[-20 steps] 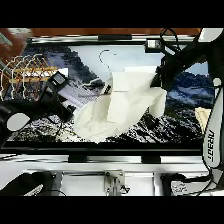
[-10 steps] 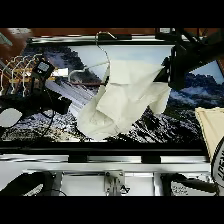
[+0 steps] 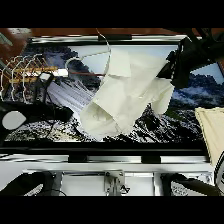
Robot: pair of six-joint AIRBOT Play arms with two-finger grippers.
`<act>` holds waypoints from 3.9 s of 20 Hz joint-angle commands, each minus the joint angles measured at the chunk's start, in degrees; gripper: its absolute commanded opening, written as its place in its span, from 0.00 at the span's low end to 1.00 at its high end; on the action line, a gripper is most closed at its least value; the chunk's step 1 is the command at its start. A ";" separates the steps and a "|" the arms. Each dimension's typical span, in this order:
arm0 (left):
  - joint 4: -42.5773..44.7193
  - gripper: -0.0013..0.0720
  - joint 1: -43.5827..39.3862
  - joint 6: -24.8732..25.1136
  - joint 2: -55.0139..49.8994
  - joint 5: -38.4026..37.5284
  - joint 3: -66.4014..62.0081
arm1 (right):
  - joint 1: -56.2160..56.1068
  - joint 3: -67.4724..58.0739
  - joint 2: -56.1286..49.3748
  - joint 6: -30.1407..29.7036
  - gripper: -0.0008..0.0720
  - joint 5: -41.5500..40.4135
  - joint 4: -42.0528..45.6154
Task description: Fold the shirts.
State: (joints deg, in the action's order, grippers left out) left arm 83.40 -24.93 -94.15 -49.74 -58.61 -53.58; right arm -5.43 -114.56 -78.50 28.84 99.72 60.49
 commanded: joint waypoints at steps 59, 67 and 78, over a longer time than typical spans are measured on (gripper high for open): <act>-36.46 0.10 24.68 10.38 -3.19 22.12 -3.15 | 0.02 0.00 0.13 0.92 0.11 -4.00 -10.97; -42.07 0.10 26.91 12.72 -3.10 21.46 -9.40 | 0.02 0.00 0.09 0.94 0.11 2.10 -9.22; -36.06 0.10 28.15 17.18 -1.95 9.70 -10.71 | 0.02 0.00 0.09 0.92 0.11 0.07 -3.96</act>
State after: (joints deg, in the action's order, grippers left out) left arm 43.16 2.70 -77.91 -51.81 -45.28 -64.18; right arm -5.43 -114.56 -78.39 29.63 100.09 56.14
